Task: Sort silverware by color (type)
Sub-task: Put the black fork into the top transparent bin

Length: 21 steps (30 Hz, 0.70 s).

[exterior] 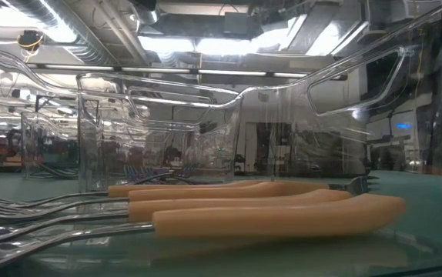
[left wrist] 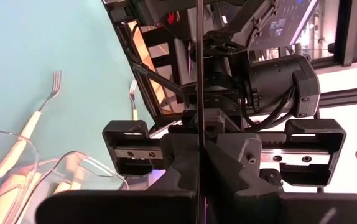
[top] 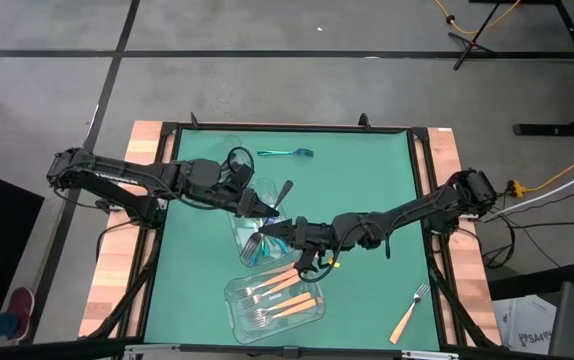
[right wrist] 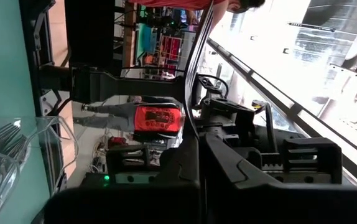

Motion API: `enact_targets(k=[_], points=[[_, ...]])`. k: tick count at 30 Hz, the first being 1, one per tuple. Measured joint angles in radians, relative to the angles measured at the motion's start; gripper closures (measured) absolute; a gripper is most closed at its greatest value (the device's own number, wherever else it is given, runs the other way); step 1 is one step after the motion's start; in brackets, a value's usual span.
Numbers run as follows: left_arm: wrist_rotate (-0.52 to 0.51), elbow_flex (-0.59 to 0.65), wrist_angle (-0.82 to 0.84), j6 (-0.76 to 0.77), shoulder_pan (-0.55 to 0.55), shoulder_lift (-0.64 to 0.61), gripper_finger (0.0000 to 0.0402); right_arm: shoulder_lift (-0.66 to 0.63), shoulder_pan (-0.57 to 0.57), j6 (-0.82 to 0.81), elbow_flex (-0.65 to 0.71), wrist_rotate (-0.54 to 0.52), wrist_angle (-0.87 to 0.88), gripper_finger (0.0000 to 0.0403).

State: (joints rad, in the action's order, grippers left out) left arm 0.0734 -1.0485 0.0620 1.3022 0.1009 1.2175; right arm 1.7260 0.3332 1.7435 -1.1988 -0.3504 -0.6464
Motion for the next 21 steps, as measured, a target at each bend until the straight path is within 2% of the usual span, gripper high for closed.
enact_targets(k=[11, 17, 21], points=[[-0.003, 0.0, 0.01, -0.007, 0.0, 0.0, 0.0399, 0.0, 0.0, -0.008, 0.0, -0.004, 0.038, 0.0396], [-0.003, 0.0, 0.009, -0.01, 0.0, 0.0, 0.0399, 0.0, 0.0, -0.023, 0.0, -0.026, 0.04, 0.0343], [-0.005, 0.0, 0.011, -0.027, 0.0, 0.0, 0.0399, 0.0, 0.0, -0.023, 0.0, -0.078, 0.045, 0.0307]])
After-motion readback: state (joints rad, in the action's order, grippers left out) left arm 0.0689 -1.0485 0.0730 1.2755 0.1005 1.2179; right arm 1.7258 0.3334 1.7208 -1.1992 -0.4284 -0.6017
